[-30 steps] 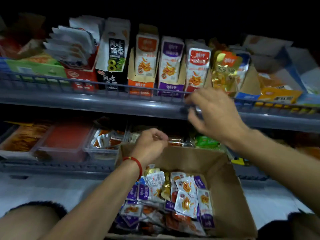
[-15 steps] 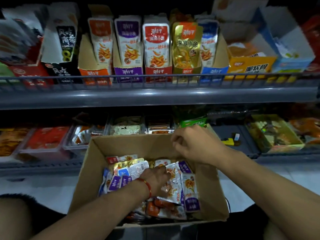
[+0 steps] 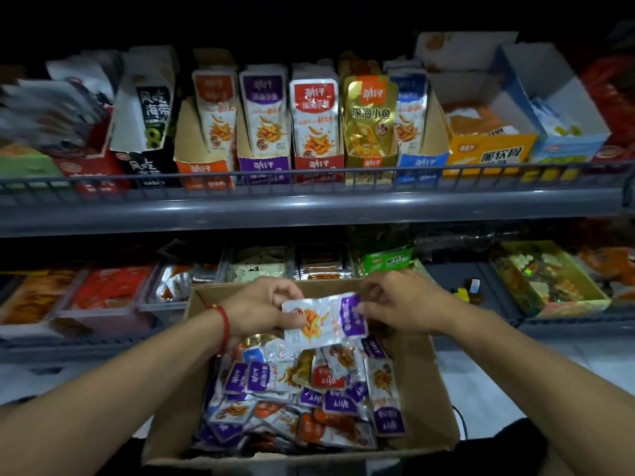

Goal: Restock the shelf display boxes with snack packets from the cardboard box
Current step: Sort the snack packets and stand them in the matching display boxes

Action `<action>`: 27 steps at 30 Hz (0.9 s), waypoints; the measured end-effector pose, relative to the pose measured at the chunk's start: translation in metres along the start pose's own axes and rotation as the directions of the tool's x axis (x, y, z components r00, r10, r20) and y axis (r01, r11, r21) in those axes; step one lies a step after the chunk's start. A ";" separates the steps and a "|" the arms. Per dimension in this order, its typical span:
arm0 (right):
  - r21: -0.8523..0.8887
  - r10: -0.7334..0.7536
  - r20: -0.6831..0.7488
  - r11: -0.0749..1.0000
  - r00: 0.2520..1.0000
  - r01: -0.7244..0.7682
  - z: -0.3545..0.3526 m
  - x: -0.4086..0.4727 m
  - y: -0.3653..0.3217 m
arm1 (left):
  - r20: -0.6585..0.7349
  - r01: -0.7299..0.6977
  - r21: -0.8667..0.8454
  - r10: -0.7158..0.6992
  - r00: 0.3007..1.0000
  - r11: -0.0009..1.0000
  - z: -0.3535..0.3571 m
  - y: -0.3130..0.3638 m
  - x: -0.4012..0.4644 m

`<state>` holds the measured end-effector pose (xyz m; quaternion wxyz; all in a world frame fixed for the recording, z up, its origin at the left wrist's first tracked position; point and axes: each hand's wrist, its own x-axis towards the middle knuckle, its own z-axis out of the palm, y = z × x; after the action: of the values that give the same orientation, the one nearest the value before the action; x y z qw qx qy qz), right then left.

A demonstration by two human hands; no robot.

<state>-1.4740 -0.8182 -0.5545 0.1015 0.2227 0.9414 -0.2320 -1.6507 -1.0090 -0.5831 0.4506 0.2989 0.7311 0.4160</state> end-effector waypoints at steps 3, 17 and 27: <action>0.416 0.023 0.003 0.909 1.000 -0.022 0.000 -0.003 -0.006 | -0.029 -0.063 -0.235 0.057 0.998 0.970 -0.006 0.020 -0.021; 0.731 0.110 -0.429 0.626 0.897 0.273 -0.078 -0.002 -0.078 | -0.409 -0.448 -0.595 0.228 0.883 0.667 -0.035 0.066 -0.038; -0.185 -0.266 -0.744 0.964 0.613 0.193 -0.200 0.091 -0.155 | -0.618 -0.543 -0.384 0.229 0.752 0.747 -0.070 0.068 -0.045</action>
<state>-1.6442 -0.8107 -0.3458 -0.3250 0.1726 0.9258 -0.0868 -1.6916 -1.0366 -0.4876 0.1935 0.1818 0.5956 0.7581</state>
